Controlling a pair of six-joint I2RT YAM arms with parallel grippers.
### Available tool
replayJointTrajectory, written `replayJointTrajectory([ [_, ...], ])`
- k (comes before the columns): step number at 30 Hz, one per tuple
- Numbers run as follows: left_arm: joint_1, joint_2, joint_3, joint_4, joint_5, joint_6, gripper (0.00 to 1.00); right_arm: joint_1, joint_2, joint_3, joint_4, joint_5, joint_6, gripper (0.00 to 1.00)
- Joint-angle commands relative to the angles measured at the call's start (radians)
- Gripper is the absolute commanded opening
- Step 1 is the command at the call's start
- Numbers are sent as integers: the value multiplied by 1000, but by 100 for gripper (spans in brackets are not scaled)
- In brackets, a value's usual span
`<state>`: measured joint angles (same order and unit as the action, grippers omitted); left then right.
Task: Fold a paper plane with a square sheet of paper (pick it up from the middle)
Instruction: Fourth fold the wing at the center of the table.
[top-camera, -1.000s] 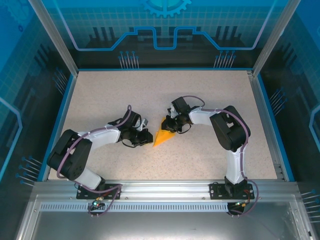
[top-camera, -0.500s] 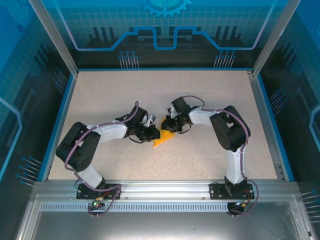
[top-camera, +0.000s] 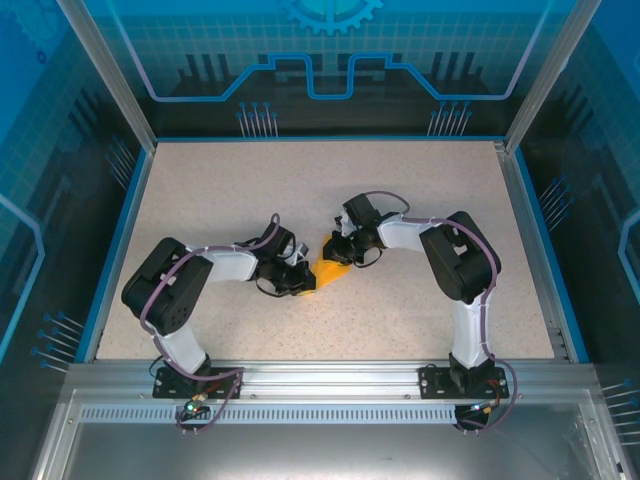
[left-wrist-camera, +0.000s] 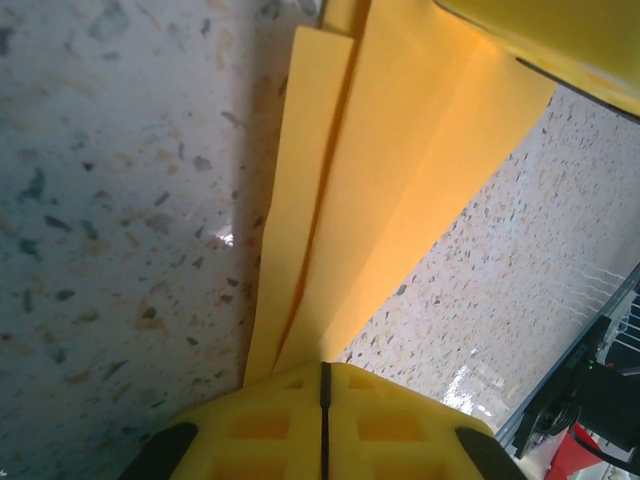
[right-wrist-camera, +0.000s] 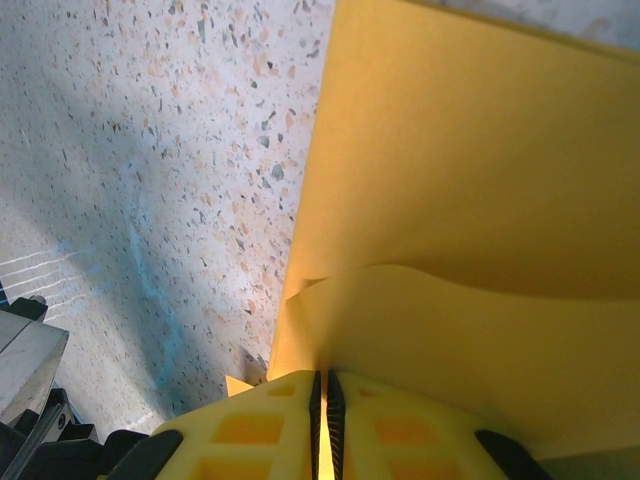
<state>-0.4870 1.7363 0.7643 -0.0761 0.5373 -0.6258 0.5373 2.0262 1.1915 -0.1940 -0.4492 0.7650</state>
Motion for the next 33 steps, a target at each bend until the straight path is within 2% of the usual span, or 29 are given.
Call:
replayJointTrajectory([
  [1,-1,3,-51,-77,-22,19,8,4,48,-23,-96,72,-21,14],
  [7,2,-108,-36,-137,-54,29,9,5,49,-20,-103,73,-24,14],
  [12,3,-206,-21,-109,-84,-5,16,3,49,-21,-102,79,-20,14],
  [17,-5,-153,13,-24,-41,-38,20,2,46,-22,-104,82,-18,14],
  [25,-17,-40,73,-22,-29,0,21,2,48,-21,-102,80,-17,14],
  [33,-18,0,48,-169,-173,85,16,2,48,-24,-102,83,-17,14],
])
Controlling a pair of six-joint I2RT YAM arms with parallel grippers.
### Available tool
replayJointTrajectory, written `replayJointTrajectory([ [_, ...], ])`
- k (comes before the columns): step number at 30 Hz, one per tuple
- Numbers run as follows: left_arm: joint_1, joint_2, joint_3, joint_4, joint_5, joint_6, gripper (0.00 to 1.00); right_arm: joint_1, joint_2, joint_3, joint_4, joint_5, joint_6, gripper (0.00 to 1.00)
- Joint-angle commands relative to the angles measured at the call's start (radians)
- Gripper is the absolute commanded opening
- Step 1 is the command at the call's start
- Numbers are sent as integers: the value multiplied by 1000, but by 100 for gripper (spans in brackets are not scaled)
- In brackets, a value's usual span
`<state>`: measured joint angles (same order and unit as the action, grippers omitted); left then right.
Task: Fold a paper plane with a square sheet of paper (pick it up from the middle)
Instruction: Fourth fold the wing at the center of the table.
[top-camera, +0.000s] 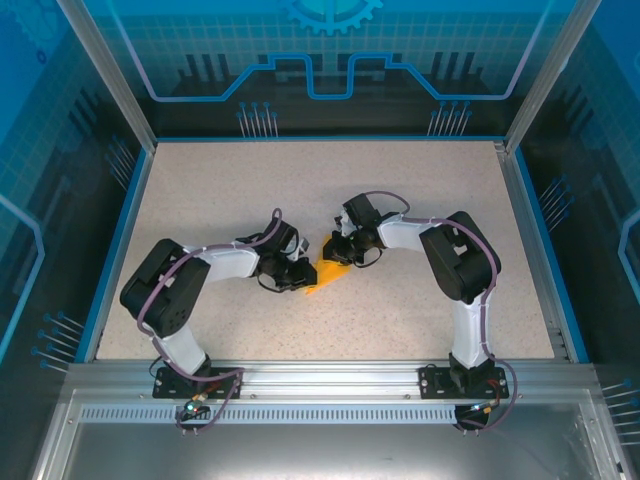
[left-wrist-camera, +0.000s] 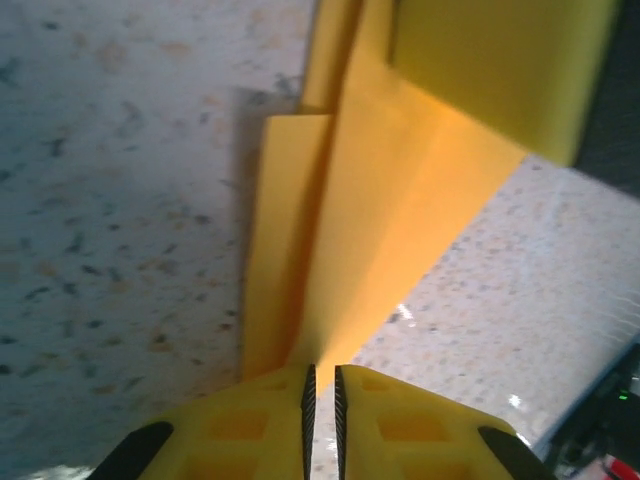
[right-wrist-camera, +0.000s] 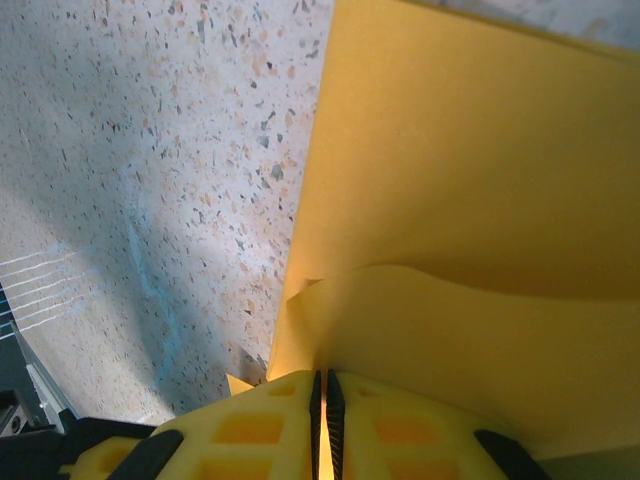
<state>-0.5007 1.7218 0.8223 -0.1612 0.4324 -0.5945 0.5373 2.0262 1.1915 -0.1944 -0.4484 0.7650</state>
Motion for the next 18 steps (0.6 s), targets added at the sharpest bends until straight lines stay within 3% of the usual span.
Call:
replayJointTrajectory([
  [1,-2,14,-20,-91,-75,60,16,1,48,-26,-103,83,-17,14],
  [9,-3,-42,-101,-146,-125,69,13,-2,48,-27,-102,82,-18,14],
  [18,-4,-172,-43,-133,-70,21,14,-2,42,-30,-98,85,-13,14],
])
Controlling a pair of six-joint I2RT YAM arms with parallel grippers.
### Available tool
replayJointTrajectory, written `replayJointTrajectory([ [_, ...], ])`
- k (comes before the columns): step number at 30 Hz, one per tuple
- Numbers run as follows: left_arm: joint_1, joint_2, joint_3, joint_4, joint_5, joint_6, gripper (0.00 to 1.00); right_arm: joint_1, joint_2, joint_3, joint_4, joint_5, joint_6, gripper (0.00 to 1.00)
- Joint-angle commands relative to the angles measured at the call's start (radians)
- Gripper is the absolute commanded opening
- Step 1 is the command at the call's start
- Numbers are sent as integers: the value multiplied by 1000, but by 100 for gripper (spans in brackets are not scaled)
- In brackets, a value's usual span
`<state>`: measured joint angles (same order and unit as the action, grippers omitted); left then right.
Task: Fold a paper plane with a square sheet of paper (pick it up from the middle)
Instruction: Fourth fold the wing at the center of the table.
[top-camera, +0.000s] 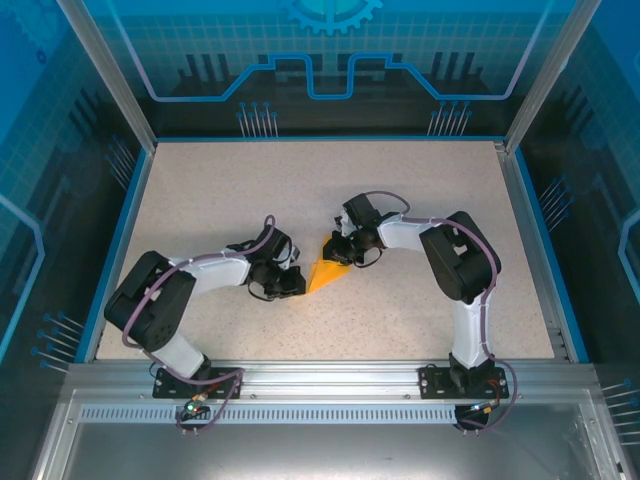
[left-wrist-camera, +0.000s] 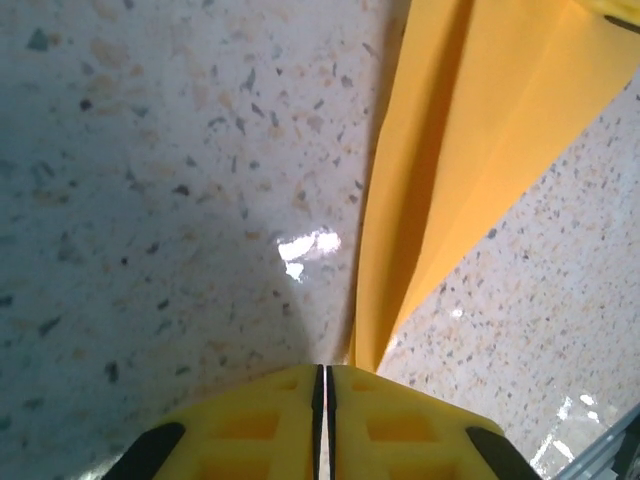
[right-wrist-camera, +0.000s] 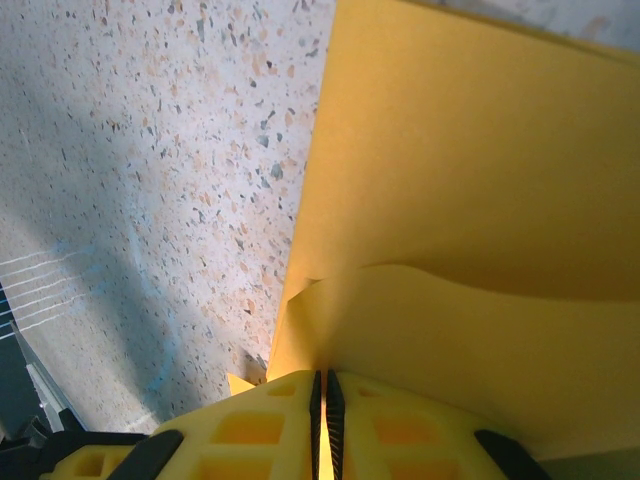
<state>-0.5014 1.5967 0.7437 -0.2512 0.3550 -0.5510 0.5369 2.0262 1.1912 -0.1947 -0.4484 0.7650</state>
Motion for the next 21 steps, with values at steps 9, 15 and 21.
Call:
replayJointTrajectory([
  [9,-3,80,173,106,94,-111,15,-2,36,-36,-90,87,-4,14],
  [15,-3,192,177,163,103,-129,14,-1,32,-42,-76,76,3,14],
  [21,-3,233,149,104,41,-110,11,-4,25,-48,-59,65,11,14],
])
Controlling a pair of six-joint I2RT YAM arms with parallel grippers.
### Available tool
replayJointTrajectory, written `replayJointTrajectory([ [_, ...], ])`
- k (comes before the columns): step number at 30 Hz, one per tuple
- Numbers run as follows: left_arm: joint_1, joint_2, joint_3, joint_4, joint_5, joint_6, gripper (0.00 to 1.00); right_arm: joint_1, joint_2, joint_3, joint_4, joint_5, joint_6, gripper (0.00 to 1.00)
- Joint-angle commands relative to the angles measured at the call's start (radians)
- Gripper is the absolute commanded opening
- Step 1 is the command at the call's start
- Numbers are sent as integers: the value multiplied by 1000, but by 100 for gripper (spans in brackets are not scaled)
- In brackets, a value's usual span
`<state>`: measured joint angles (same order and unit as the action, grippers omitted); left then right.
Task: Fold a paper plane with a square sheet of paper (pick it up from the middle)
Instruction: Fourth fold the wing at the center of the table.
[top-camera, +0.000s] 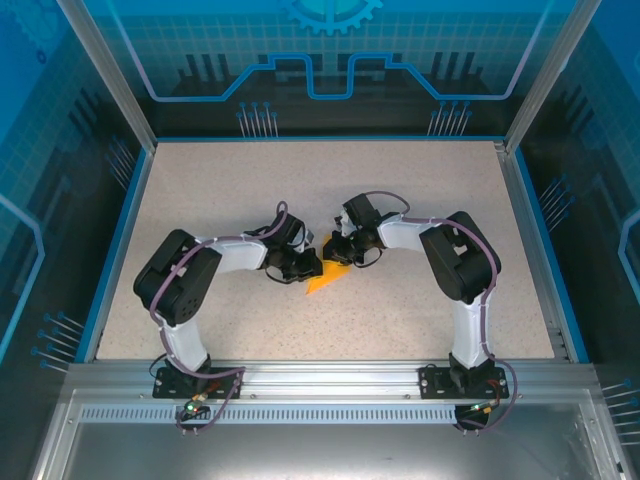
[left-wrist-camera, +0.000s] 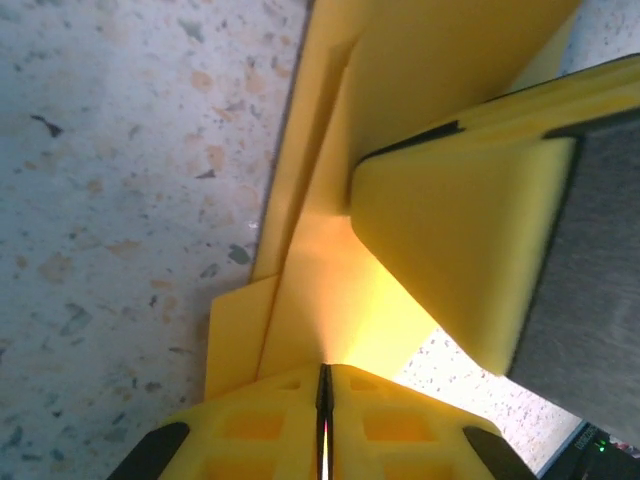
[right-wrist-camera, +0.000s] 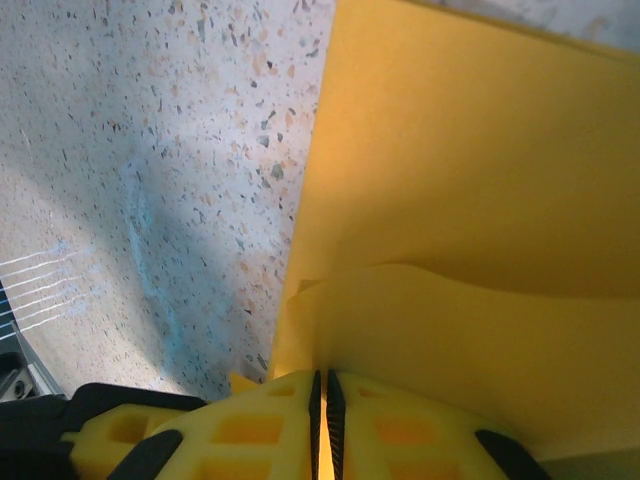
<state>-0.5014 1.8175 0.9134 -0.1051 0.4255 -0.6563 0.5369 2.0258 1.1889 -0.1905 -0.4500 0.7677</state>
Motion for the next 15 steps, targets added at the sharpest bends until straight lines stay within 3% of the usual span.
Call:
replayJointTrajectory([
  [1,-3,14,-28,-56,-46,-1,11,-5,22,-43,-61,64,7,14],
  [11,-3,38,-83,-97,-119,32,5,-20,-68,-8,-34,10,-20,15],
  [15,-2,49,-84,-96,-119,30,2,-26,-127,-37,-11,35,-13,7],
])
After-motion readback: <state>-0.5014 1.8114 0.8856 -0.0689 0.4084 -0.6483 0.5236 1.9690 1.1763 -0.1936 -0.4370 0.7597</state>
